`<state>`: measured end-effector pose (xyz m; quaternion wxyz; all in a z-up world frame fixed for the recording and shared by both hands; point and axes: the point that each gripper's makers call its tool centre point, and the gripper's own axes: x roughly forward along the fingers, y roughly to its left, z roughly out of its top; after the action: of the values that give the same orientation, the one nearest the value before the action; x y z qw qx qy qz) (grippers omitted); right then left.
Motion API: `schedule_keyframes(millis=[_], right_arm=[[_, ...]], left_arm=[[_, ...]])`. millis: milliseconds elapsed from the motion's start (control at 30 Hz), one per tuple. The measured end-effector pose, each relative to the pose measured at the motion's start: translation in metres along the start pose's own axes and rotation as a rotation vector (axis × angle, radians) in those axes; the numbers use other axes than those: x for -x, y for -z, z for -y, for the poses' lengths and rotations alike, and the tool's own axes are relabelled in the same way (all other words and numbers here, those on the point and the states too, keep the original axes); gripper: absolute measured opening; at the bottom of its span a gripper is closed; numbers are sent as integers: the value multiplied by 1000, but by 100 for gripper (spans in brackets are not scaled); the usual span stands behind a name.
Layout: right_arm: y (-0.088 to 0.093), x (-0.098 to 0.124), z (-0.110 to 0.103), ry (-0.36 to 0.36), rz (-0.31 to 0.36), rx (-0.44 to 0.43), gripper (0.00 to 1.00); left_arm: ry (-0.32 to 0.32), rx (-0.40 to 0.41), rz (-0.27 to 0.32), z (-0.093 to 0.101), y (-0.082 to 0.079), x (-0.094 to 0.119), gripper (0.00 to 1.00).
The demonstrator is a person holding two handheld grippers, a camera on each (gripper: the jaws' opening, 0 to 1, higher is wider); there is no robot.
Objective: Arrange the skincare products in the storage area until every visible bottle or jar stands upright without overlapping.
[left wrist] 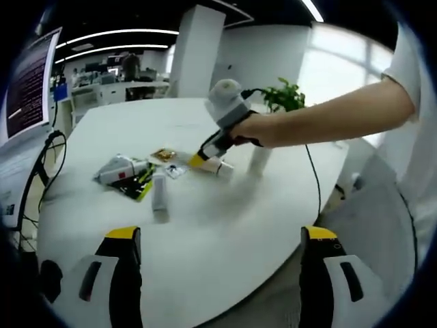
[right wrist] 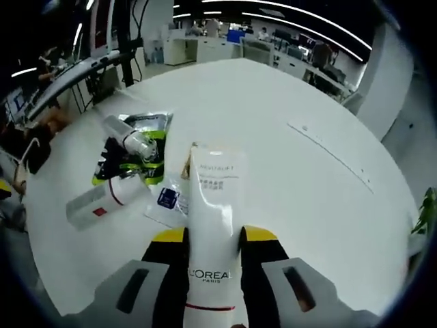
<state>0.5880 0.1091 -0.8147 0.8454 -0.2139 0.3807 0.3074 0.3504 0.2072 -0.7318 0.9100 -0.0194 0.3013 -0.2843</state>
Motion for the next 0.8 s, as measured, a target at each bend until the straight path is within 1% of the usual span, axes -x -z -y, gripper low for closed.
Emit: schedule_keyframes(millis=[100, 267, 367, 467, 567, 800], right_arm=[[-2, 3, 0, 2, 10, -1, 27], [-4, 17, -3, 2, 37, -14, 27], [-4, 18, -4, -2, 41, -12, 27], [2, 23, -6, -4, 38, -8, 27], [11, 36, -13, -8, 47, -19, 27], [24, 53, -21, -21, 69, -33, 27]], left_arm=[[3, 0, 2, 1, -1, 0, 89], [7, 1, 3, 2, -1, 0, 89], [11, 3, 5, 3, -1, 0, 88], [12, 1, 6, 3, -1, 0, 88], [16, 0, 8, 3, -1, 0, 88], [27, 14, 20, 6, -4, 0, 88]])
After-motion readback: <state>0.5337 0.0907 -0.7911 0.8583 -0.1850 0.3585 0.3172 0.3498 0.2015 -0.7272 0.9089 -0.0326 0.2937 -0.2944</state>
